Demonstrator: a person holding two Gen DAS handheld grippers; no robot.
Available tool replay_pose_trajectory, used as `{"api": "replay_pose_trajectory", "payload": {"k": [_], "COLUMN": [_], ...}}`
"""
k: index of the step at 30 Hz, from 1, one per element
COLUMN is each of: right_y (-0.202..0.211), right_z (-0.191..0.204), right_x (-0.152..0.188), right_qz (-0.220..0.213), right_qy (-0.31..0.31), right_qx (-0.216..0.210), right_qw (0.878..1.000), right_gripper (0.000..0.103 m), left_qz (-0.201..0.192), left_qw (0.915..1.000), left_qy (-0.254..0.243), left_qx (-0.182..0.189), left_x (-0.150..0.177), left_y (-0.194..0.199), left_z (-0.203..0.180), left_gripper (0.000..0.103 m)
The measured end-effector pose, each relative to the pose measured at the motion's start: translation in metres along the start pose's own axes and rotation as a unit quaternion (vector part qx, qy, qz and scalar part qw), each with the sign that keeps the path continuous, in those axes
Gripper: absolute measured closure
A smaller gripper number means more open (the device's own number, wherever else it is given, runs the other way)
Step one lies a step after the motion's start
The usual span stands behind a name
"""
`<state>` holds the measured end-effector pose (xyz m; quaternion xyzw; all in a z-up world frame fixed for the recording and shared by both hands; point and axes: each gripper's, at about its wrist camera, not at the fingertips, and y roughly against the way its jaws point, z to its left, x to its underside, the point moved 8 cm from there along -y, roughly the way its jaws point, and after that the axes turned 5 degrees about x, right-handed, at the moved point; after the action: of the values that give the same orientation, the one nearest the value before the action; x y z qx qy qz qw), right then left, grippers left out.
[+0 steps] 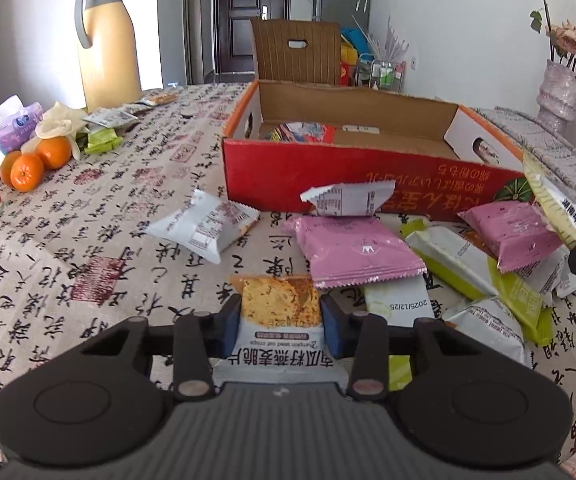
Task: Organize snacks
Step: 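Grasp the striped wafer pack with the right gripper while the left gripper grasps the oat cracker packet, then carry both packets over the box and release them inside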
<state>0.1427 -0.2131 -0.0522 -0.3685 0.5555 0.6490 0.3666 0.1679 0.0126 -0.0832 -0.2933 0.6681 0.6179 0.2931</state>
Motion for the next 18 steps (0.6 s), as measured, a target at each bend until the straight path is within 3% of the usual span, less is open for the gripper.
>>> {"api": "replay_pose_trajectory", "payload": {"k": [18], "right_y": [0.002], "right_z": [0.002], "right_x": [-0.008], "right_qz": [-0.011], "right_qy": [0.004], "right_qx": [0.001], "right_qw": [1.0], "right_gripper": [0.067], "left_qz": [-0.097], "left_qw": [0.9953], "left_qy": [-0.009], "left_qx": [0.006], "left_x": [-0.04], "left_y": [0.054], "left_z": [0.0], "left_gripper": [0.065]}}
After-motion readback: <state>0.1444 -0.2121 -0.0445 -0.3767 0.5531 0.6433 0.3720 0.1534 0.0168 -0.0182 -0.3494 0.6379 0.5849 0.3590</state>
